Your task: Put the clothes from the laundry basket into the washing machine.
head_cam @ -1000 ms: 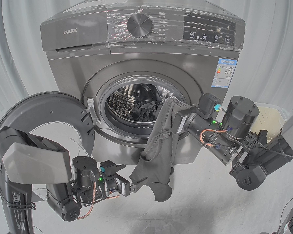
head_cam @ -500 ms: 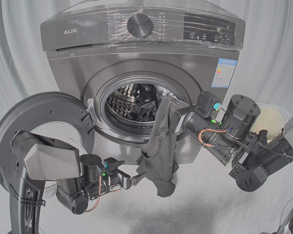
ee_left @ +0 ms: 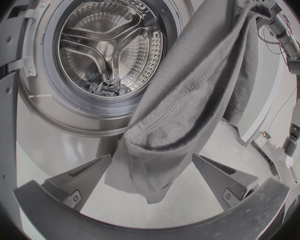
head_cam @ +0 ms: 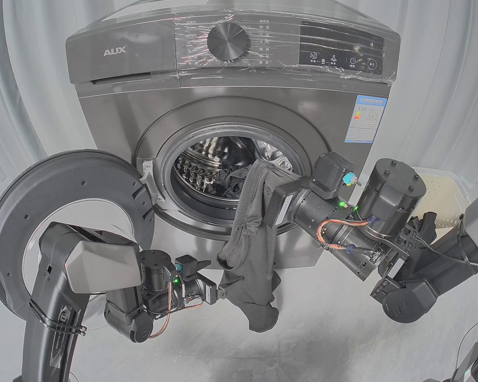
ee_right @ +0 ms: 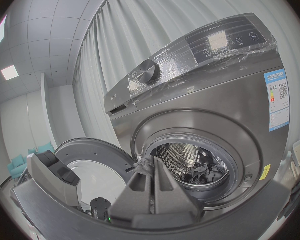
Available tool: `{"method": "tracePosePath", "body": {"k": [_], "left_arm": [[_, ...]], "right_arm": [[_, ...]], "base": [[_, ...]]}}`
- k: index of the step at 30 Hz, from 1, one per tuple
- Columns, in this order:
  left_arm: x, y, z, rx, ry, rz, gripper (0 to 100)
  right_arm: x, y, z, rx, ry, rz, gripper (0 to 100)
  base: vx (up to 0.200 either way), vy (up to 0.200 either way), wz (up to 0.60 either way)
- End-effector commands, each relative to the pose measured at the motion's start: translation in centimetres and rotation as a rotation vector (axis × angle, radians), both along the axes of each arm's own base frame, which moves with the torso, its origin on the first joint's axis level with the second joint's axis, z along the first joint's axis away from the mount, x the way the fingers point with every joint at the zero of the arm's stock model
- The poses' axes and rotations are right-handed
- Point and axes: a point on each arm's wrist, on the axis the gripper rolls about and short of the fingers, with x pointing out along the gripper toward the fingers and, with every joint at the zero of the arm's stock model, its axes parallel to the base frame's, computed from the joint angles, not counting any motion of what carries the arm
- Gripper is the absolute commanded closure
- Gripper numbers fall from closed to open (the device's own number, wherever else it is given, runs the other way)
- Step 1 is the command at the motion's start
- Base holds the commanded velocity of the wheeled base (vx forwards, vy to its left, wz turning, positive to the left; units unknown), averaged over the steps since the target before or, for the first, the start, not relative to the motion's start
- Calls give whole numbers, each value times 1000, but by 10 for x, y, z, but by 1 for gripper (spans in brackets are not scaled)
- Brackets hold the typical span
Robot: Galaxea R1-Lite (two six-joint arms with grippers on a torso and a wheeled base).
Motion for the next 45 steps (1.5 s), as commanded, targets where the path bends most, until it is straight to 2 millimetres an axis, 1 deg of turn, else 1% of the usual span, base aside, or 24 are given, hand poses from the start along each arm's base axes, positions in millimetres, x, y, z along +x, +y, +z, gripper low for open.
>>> {"method": "tracePosePath", "body": {"k": [1,2,3,5,8,9,15,19,21,22,23,26,30,31,32,34,35,36,37,39,40,43,45], "left_arm": [[12,-4,-11,-13,-16,-14,0],[12,-4,-11,-13,-16,-14,0],[21,-5,-15,-19,-34,-9,0],[27,-6,-18,-25,-51,-6,0],[31,-6,-21,-28,-54,-1,0],[31,-6,-21,-28,-55,0,100],[30,-5,-17,-29,-62,1,100],[22,-2,4,-32,-79,5,100],[16,2,19,-36,-87,5,100],[15,2,20,-36,-89,5,100],[8,5,38,-44,-105,5,100],[-4,12,64,-56,-136,10,100],[-24,28,99,-72,-176,28,100],[-24,28,99,-72,-176,28,100],[-33,38,116,-80,-209,44,100],[-43,46,131,-95,-232,59,100],[-50,50,142,-108,-251,61,100],[-50,50,142,-108,-251,61,100],[-61,56,154,-119,-274,66,100],[-68,59,160,-125,-282,68,100],[-80,63,166,-130,-291,65,100],[-99,68,173,-132,-298,58,100],[-106,70,176,-135,-299,54,100]], "right_arm": [[-2,1,1,1,0,5,100],[-2,1,1,1,0,5,100],[-3,1,-1,-2,3,6,100],[-5,-1,-1,-3,4,8,100],[-7,-2,-2,-6,9,11,100],[-8,-2,-2,-9,11,11,100],[-3,-7,-3,-11,15,-10,100],[8,-19,-10,-27,30,-52,100],[12,-24,-12,-32,36,-69,100],[12,-24,-12,-32,36,-70,100],[14,-28,-14,-37,41,-81,100],[18,-36,-18,-52,57,-106,100],[16,-49,-32,-94,101,-115,100],[16,-49,-32,-94,101,-115,100],[13,-56,-40,-116,128,-109,100],[10,-62,-46,-130,144,-107,100],[8,-64,-49,-135,150,-106,100],[8,-65,-49,-136,151,-107,100],[5,-72,-54,-144,162,-102,100],[2,-77,-58,-154,174,-97,100],[1,-83,-61,-159,181,-93,100],[-5,-91,-67,-162,189,-92,100],[-7,-96,-72,-163,191,-91,100]], "base": [[0,0,0],[0,0,0],[0,0,0],[0,0,0],[0,0,0],[0,0,0],[0,0,0],[0,0,0],[0,0,0],[0,0,0],[0,0,0],[0,0,0],[0,0,0],[0,0,0],[0,0,0],[0,0,0],[0,0,0],[0,0,0],[0,0,0],[0,0,0],[0,0,0],[0,0,0],[0,0,0]]}}
